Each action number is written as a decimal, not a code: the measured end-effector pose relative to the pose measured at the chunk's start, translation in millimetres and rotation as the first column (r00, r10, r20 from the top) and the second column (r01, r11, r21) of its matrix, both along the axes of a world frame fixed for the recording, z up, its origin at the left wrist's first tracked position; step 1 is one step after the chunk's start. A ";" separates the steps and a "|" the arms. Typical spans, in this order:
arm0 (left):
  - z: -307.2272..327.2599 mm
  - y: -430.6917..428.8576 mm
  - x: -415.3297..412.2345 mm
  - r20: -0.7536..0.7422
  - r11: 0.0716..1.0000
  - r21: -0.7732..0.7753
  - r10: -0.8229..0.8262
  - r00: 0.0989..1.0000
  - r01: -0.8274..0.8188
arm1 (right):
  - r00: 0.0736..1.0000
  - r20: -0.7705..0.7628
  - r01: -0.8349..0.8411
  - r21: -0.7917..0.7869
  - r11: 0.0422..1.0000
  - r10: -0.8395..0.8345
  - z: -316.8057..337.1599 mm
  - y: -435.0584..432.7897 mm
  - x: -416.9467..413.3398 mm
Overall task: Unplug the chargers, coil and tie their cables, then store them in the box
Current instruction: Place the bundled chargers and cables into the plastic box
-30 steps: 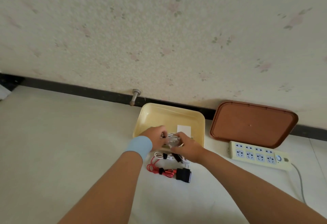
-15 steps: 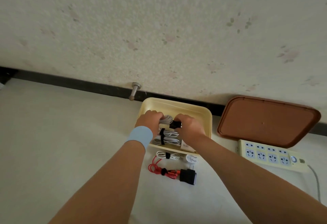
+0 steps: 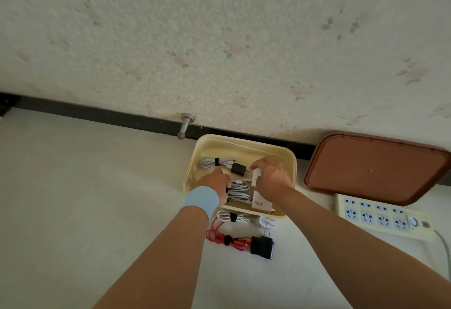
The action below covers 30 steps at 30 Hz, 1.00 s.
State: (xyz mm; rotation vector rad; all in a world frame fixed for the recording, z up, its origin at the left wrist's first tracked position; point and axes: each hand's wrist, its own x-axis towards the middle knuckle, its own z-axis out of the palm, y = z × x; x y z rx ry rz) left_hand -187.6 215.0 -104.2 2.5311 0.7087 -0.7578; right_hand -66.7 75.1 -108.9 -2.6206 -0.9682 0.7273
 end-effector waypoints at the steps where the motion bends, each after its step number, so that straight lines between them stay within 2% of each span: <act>1: -0.2 -2.4 0.8 -0.006 1.000 -0.013 0.014 1.000 -0.014 | 0.998 0.015 0.065 -0.018 0.998 -0.065 1.3 -2.8 -0.4; 3: 0.9 -5.6 2.0 0.007 0.998 -0.045 0.048 0.999 -0.047 | 0.986 0.011 0.165 -0.115 0.980 -0.165 3.2 -7.2 -2.2; 5: 1.1 -5.8 0.9 0.032 0.990 -0.100 0.108 0.994 -0.104 | 0.970 -0.059 0.223 -0.154 0.963 -0.234 1.9 -11.0 -3.4; 9: 0.6 -7.4 -6.9 0.083 0.923 -0.291 0.287 0.954 -0.252 | 0.932 -0.224 0.284 -0.041 0.958 -0.286 -1.6 -19.1 -2.1; 12: 3.1 -11.0 -9.0 0.086 0.907 -0.338 0.296 0.951 -0.252 | 0.921 -0.306 0.257 0.015 0.966 -0.240 -2.7 -20.7 -4.9; 14: 5.5 -12.9 -6.1 0.084 0.923 -0.305 0.269 0.959 -0.233 | 0.923 -0.310 0.243 0.016 0.970 -0.226 -4.7 -21.2 -5.7; 16: 10.9 -14.4 -0.2 0.131 0.968 -0.173 0.207 0.970 -0.183 | 0.930 -0.312 0.205 -0.005 0.979 -0.196 -5.3 -22.2 -4.7; 19: 19.7 -17.5 9.4 0.238 0.995 0.027 0.087 0.967 -0.096 | 0.961 -0.272 0.017 -0.097 0.995 -0.043 -5.7 -24.0 -3.4; 21: 18.9 -18.5 12.5 0.185 0.996 0.086 -0.007 0.983 -0.009 | 0.976 -0.208 -0.095 -0.165 0.982 0.060 -7.0 -25.6 -2.6; 23: 11.9 -16.9 9.5 0.009 0.990 0.107 -0.097 0.995 0.095 | 0.975 -0.181 -0.159 -0.168 0.973 0.128 -9.2 -27.7 -3.0; 25: 6.0 -16.1 3.5 -0.110 0.995 0.052 -0.080 0.991 0.086 | 0.965 -0.157 -0.230 -0.141 0.963 0.208 -14.1 -30.5 -4.7; 30: -0.5 -10.4 -9.6 -0.083 0.996 -0.004 -0.093 0.992 0.093 | 0.957 -0.067 -0.290 -0.125 0.949 0.283 -13.4 -30.0 -2.4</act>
